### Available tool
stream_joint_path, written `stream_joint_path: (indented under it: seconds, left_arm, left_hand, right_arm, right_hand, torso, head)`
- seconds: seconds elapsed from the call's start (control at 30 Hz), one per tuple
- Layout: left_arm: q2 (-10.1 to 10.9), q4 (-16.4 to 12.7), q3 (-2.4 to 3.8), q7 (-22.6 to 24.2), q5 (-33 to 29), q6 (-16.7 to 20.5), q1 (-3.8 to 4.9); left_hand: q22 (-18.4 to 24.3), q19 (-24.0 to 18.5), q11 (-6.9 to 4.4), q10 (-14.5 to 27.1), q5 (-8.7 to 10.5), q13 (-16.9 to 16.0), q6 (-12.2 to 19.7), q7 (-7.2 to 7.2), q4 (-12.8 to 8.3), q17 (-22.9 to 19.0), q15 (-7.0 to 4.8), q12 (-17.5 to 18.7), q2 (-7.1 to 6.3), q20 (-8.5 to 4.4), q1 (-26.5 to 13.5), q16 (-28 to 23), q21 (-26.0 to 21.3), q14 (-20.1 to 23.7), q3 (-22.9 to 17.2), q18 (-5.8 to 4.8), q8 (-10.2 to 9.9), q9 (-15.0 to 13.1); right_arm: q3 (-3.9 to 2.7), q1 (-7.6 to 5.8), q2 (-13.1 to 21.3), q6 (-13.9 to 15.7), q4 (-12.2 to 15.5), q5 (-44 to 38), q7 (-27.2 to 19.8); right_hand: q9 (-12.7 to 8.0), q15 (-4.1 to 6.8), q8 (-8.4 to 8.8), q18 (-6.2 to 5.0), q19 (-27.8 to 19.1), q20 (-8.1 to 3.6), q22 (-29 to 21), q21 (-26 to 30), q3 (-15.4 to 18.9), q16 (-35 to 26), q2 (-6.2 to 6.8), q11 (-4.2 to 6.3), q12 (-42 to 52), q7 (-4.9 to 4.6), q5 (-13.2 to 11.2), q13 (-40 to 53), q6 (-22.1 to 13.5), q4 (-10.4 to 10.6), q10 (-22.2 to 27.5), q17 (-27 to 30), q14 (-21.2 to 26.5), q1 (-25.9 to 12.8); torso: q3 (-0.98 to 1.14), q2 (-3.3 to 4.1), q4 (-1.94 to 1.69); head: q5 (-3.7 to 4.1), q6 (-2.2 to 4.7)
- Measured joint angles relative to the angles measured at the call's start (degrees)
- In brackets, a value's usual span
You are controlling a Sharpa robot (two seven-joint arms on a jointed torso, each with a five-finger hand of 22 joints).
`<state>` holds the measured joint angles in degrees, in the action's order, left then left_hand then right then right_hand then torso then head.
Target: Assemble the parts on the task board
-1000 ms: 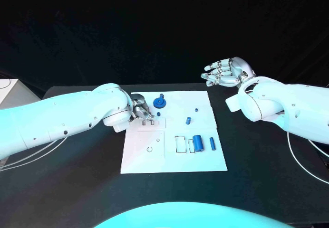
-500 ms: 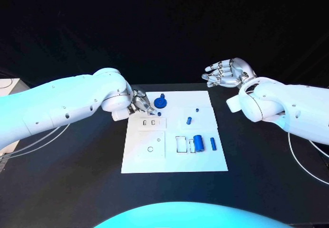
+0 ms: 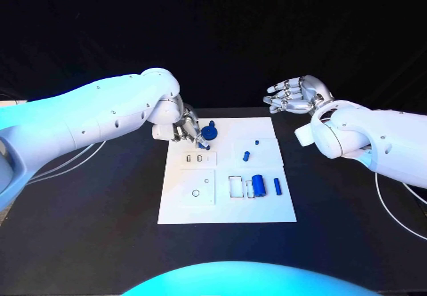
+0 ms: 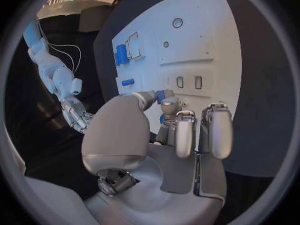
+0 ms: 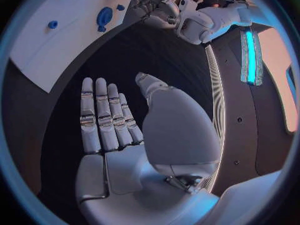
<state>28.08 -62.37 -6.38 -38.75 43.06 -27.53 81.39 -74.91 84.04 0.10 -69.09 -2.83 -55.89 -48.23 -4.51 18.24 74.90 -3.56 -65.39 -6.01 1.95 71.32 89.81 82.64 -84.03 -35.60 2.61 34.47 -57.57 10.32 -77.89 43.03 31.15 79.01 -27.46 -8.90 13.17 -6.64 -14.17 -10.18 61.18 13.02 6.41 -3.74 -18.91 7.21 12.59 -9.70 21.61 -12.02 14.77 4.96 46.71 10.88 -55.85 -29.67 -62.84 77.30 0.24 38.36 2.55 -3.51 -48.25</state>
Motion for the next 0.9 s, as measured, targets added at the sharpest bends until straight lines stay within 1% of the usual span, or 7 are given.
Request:
stream_joint_path:
  seconds: [0.07, 0.17, 0.37, 0.6, 0.63, 0.8, 0.9]
  left_arm:
    - [-0.9, 1.1, -0.26, -0.2, 0.0, -1.5, 0.27]
    - [-2.3, 2.7, -0.59, -0.4, 0.1, -3.6, 0.56]
    - [-4.2, 4.5, -1.2, -0.7, 1.1, -6.5, 0.8]
    - [-5.8, 5.9, -2.53, -0.9, 2.8, -8.4, 0.88]
    - [-5.9, 6.0, -2.7, -0.9, 3.0, -8.6, 0.88]
    - [-6.4, 6.4, -3.48, -1.0, 3.7, -9.0, 0.88]
    - [-6.5, 6.4, -4.04, -1.0, 4.0, -9.1, 0.88]
  left_hand:
    - [0.0, 0.0, 0.21, 0.2, 0.0, 0.0, 0.1, 0.11, -0.2, 0.0, 0.0, 0.0, 0.23, 0.0, -0.2, 0.0, 0.0, 0.0, 0.2, 0.0, 0.2, -0.1]
    - [0.0, 0.0, 0.21, 0.2, 0.11, -0.1, 0.2, 0.19, -0.2, 0.0, 0.0, 0.0, 0.44, 0.0, -0.4, 0.0, 0.0, 0.0, 0.2, 0.0, 0.2, -0.4]
    - [0.0, 0.0, 0.21, 0.2, 0.18, -0.6, 0.4, -0.01, -0.7, 0.0, 0.0, -0.1, 0.88, 0.0, -0.9, 0.0, 0.0, 0.0, 0.7, 0.0, 0.2, -0.8]
    - [0.0, 0.0, 0.22, 0.2, 0.19, -1.3, 0.4, -0.03, -1.3, 0.0, 0.0, -0.8, 0.97, 0.42, -1.0, 0.0, 0.4, 0.0, 1.3, -0.01, 0.2, -0.8]
    - [0.0, 0.0, 0.22, 0.2, 0.19, -1.4, 0.5, -0.09, -1.3, 0.0, 0.0, -0.8, 1.21, 0.42, -1.2, 0.0, 0.4, 0.0, 1.3, 0.0, 0.2, -0.9]
    - [0.0, 0.0, 0.01, 0.0, 0.2, -1.5, 0.5, -0.09, -1.3, 0.0, 0.0, -0.8, 1.38, 0.42, -1.4, 0.0, 0.4, 0.0, 1.3, -0.01, 0.2, -1.0]
    - [0.0, 0.0, -0.02, 0.0, 0.2, -1.6, 0.5, -0.1, -1.3, 0.0, 0.0, -1.1, 1.27, 0.42, -1.9, 0.0, 0.4, 0.0, 1.3, -0.01, 0.2, -1.2]
  right_arm:
    - [0.0, 0.0, 0.0, 0.0, 0.0, 0.0, 0.0]
    - [0.0, 0.0, -0.1, 0.0, 0.0, 0.0, 0.0]
    - [0.0, 0.0, -0.4, 0.0, 0.0, 0.0, 0.0]
    - [0.01, 0.0, -0.6, 0.0, 0.0, 0.0, 0.0]
    - [0.0, 0.0, -0.6, 0.0, 0.0, 0.0, 0.0]
    - [0.01, 0.0, -0.7, 0.0, 0.0, 0.0, 0.0]
    - [0.01, 0.0, -0.7, 0.0, 0.0, 0.0, 0.0]
  right_hand:
    - [0.0, 0.0, 0.0, 0.0, 0.0, 0.0, -0.1, 0.0, 0.0, 0.0, 0.0, 0.0, 0.0, 0.0, 0.2, -0.1, 0.0, 0.0, 0.0, 0.1, 0.0, 0.0]
    - [0.0, 0.0, 0.0, 0.0, 0.0, 0.0, -0.1, 0.0, 0.0, 0.0, 0.0, 0.0, 0.0, 0.0, 0.2, -0.1, 0.0, 0.0, 0.0, 0.1, 0.0, 0.0]
    - [0.0, 0.0, 0.0, 0.0, 0.0, 0.0, -0.1, 0.0, 0.0, 0.0, 0.0, 0.0, 0.0, 0.0, 0.5, -0.1, 0.0, 0.0, 0.0, 0.1, 0.0, 0.0]
    - [0.0, 0.0, 0.0, 0.0, 0.0, 0.0, -0.2, 0.0, -0.2, 0.0, 0.0, 0.0, 0.0, 0.0, 0.5, -0.2, 0.0, -0.2, 0.0, 0.1, 0.0, 0.0]
    - [0.0, 0.0, 0.0, 0.0, 0.0, 0.0, -0.2, 0.0, -0.2, 0.0, 0.0, 0.0, 0.0, 0.0, 0.5, -0.1, 0.0, -0.2, 0.0, 0.1, 0.0, 0.0]
    - [0.0, 0.0, 0.0, 0.0, 0.0, 0.0, -0.2, 0.0, -0.2, 0.0, 0.0, 0.0, 0.0, 0.0, 0.5, -0.1, 0.0, -0.2, 0.0, 0.1, 0.0, 0.0]
    - [0.0, 0.0, 0.0, 0.0, 0.0, 0.0, -0.2, 0.0, -0.2, 0.0, 0.0, 0.0, 0.0, 0.0, 0.5, -0.1, 0.0, -0.2, 0.0, 0.1, 0.0, 0.0]
  torso:
    - [-0.01, 0.0, 0.02]
    - [0.0, 0.0, 0.0]
    - [0.01, 0.01, -0.06]
    - [-0.01, 0.01, -0.07]
    - [-0.03, 0.01, -0.07]
    - [-0.05, 0.02, -0.07]
    - [-0.07, 0.02, -0.07]
  head:
    - [-0.06, -0.06]
    - [-0.08, -0.11]
    - [-0.16, -0.27]
    - [-0.33, -0.38]
    - [-0.36, -0.41]
    - [-0.37, -0.49]
    - [-0.37, -0.57]
